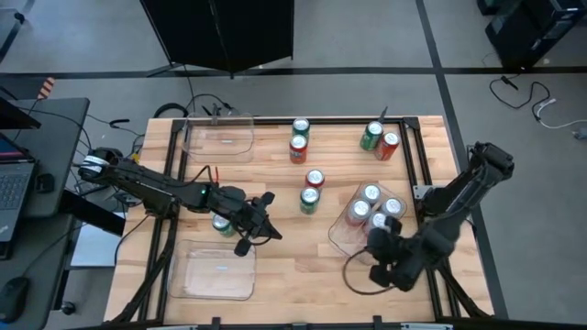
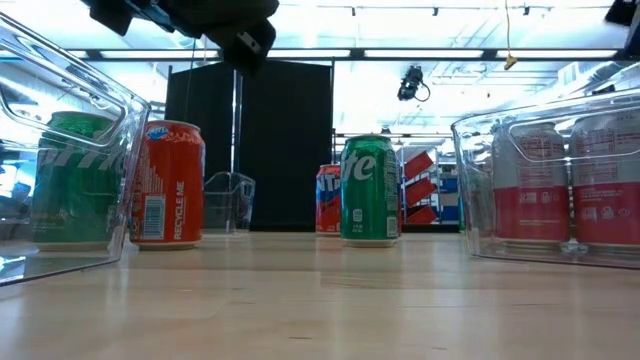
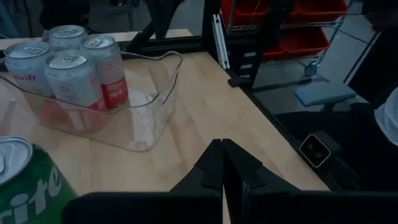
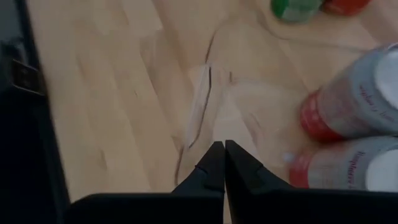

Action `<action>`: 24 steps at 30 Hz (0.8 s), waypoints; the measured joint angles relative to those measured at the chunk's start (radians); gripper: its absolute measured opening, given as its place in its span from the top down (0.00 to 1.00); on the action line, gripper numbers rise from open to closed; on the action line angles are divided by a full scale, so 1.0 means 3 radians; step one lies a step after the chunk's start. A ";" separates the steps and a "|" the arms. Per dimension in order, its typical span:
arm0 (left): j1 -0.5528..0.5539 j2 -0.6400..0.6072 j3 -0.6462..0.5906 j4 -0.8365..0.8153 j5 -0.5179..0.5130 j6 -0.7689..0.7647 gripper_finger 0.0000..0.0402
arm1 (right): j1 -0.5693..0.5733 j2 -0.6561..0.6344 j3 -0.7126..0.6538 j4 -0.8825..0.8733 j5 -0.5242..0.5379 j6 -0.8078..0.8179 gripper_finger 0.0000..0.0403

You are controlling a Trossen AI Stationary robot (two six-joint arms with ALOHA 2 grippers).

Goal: Sort soda cans
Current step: Move the right transparent bin

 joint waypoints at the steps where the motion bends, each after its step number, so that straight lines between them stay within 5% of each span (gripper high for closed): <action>1: 0.0000 0.0000 0.0000 -0.0011 -0.0001 0.0000 1.00 | -0.0066 0.0056 -0.0001 -0.0016 -0.0119 -0.0043 1.00; 8: 0.0000 0.0001 0.0001 -0.0163 -0.0007 -0.0004 1.00 | -0.0259 0.0342 -0.0005 0.0287 -0.0968 -0.0477 1.00; 14: 0.0000 0.0001 0.0001 -0.0164 -0.0018 -0.0004 1.00 | -0.0168 0.0351 -0.0006 0.0456 -0.1308 -0.0453 1.00; 24: 0.0000 0.0001 0.0001 -0.0148 -0.0019 -0.0005 1.00 | -0.0315 0.0331 -0.0003 0.1098 -0.0967 -0.1023 1.00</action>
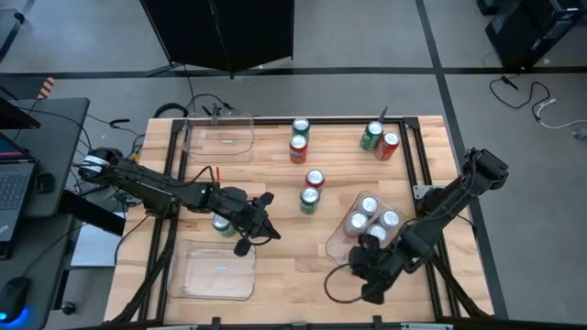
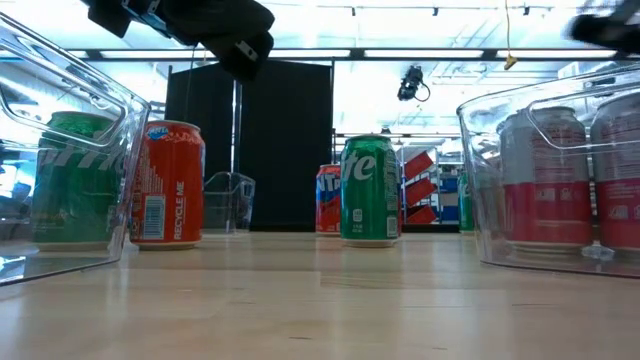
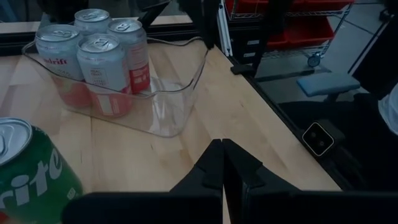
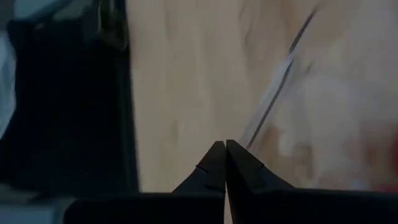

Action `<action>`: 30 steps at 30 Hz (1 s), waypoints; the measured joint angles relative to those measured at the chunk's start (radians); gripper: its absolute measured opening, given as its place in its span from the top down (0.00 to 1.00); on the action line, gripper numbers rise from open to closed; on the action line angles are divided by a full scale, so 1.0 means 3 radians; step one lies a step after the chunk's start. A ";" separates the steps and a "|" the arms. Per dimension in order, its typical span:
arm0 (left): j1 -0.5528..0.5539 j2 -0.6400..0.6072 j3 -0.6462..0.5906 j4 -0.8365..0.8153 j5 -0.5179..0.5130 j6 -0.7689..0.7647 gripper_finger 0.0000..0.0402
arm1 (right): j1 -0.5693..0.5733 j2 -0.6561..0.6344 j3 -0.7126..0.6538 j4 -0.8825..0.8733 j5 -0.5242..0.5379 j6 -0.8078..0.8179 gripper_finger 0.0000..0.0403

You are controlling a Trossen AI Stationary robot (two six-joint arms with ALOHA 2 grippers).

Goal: Sort soda cans
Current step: Move the right transparent bin

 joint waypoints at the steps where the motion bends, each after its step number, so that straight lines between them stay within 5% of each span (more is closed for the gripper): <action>1: 0.0000 0.0000 0.0000 0.0001 0.0001 0.0000 1.00 | -0.0062 0.0000 0.0000 0.0057 0.0059 -0.0111 1.00; 6: 0.0000 0.0000 0.0000 0.0002 0.0001 0.0000 1.00 | -0.0441 -0.0033 0.0113 -0.0046 0.0320 -0.0659 1.00; 13: 0.0000 0.0001 0.0000 -0.0041 -0.0002 -0.0001 1.00 | -0.1306 -0.0069 0.0365 -0.1095 0.0661 -0.1140 1.00; 21: 0.0000 0.0003 0.0000 -0.0129 -0.0026 -0.0001 1.00 | -0.2187 -0.0066 0.0121 -0.1233 -0.0169 -0.1810 1.00; 30: 0.0000 0.0003 0.0000 -0.0215 -0.0078 -0.0074 1.00 | -0.2423 -0.0070 -0.0106 -0.1623 -0.0526 -0.1710 1.00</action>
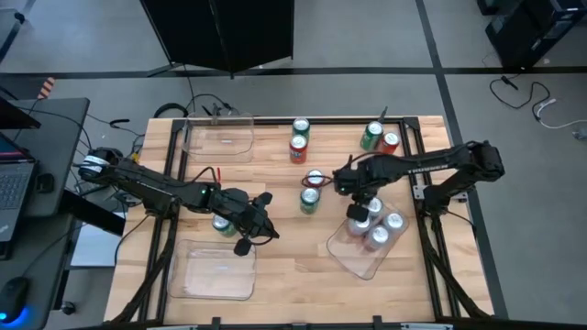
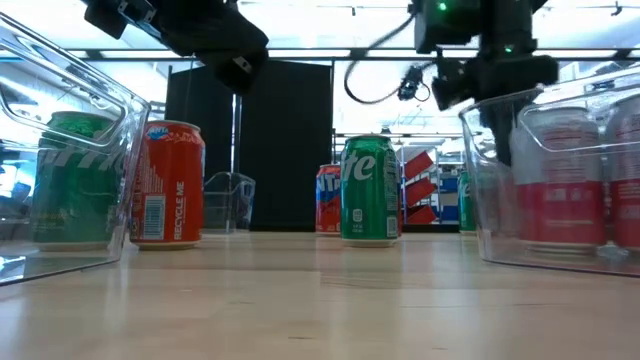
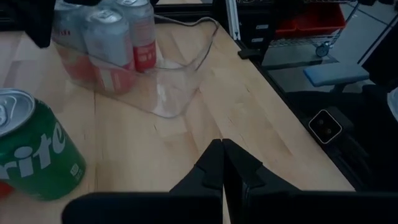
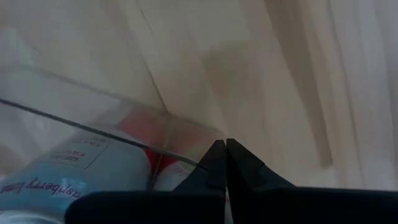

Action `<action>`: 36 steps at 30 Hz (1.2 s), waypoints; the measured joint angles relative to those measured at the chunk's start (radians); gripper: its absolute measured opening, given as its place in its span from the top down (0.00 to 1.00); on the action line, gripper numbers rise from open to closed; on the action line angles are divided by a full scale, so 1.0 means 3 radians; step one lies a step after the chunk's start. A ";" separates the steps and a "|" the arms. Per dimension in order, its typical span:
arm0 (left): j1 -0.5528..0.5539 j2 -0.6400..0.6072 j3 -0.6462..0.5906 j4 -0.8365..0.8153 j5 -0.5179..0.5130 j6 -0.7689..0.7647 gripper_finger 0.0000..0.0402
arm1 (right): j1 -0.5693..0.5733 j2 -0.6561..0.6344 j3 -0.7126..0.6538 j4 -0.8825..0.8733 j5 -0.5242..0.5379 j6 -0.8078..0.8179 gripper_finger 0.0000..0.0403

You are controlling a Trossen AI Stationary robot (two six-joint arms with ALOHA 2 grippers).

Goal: Sort soda cans
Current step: Move the right transparent bin, then put the orange soda can into the top left transparent bin

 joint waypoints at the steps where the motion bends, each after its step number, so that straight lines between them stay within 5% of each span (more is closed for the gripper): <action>1: 0.0000 0.0000 0.0000 0.0000 0.0000 -0.0001 1.00 | 0.0023 0.0004 -0.0007 -0.0067 -0.0028 0.0048 1.00; 23: 0.0000 -0.0304 0.0000 -0.0429 -0.0194 -0.0166 1.00 | 0.0868 -0.0012 -0.0006 -0.0462 -0.0620 0.1067 1.00; 30: 0.0133 -0.0533 0.0003 -0.0541 -0.0326 -0.0084 1.00 | 0.0792 -0.0244 0.0099 -0.0335 -0.0040 0.0781 1.00; 36: 0.0492 -0.0552 0.0001 -0.0572 -0.0073 0.0018 1.00 | 0.0416 -0.0581 0.0136 0.0728 0.0416 0.0001 1.00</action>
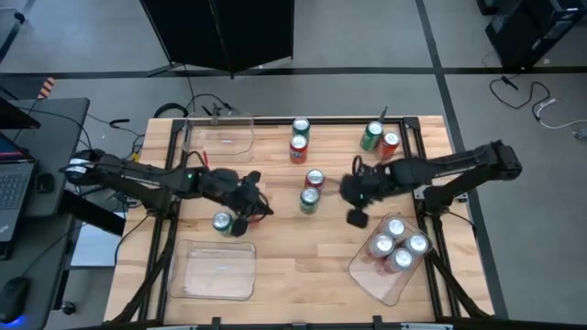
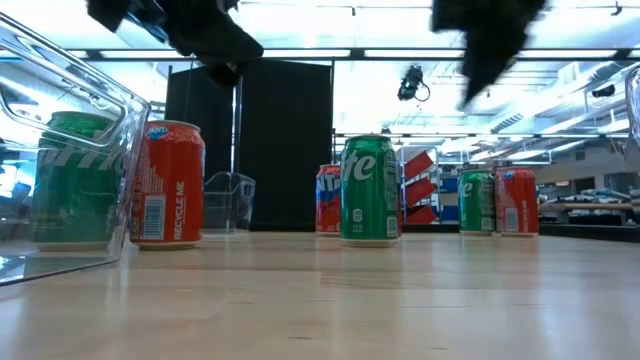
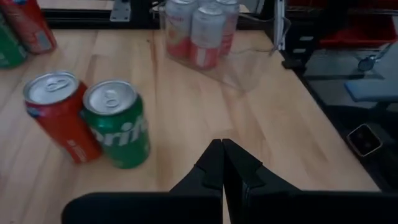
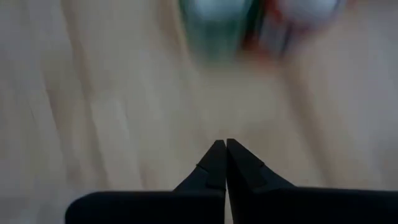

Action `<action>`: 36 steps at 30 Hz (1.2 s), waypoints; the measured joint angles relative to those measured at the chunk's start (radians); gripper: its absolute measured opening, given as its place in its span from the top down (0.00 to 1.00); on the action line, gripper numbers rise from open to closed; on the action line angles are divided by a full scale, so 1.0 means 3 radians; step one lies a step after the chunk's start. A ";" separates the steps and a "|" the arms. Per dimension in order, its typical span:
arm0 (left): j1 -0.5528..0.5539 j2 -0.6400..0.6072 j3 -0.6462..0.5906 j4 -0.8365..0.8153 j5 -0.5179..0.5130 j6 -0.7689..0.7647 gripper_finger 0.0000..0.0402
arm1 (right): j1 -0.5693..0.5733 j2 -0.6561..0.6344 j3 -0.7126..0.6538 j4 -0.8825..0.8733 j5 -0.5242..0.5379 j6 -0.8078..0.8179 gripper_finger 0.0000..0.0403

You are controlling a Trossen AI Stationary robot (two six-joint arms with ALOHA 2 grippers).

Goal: Sort soda cans
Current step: Put the orange soda can into the top left transparent bin

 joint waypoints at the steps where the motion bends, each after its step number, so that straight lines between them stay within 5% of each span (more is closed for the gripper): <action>1: 0.0079 0.0000 0.0000 0.0026 0.0069 0.0021 1.00 | -0.0089 -0.0018 0.0000 0.0197 0.0019 -0.0146 1.00; 7: 0.0669 0.0000 0.0026 0.0194 0.0407 -0.0077 1.00 | -0.0638 0.0121 0.0000 0.1239 0.0021 -0.0782 1.00; 16: 0.1501 0.0004 0.0452 -0.0623 0.0769 -0.0042 1.00 | -0.1365 0.0602 -0.0001 0.1715 0.0030 -0.1004 0.96; 25: 0.1697 0.0004 0.0612 -0.1076 0.0763 0.0092 1.00 | -0.1869 0.1236 -0.0001 0.1984 0.0013 -0.0994 0.99; 36: 0.1697 0.0004 0.0612 -0.1163 0.0587 0.0046 1.00 | -0.1813 0.1719 -0.0001 0.2758 -0.0455 -0.0940 1.00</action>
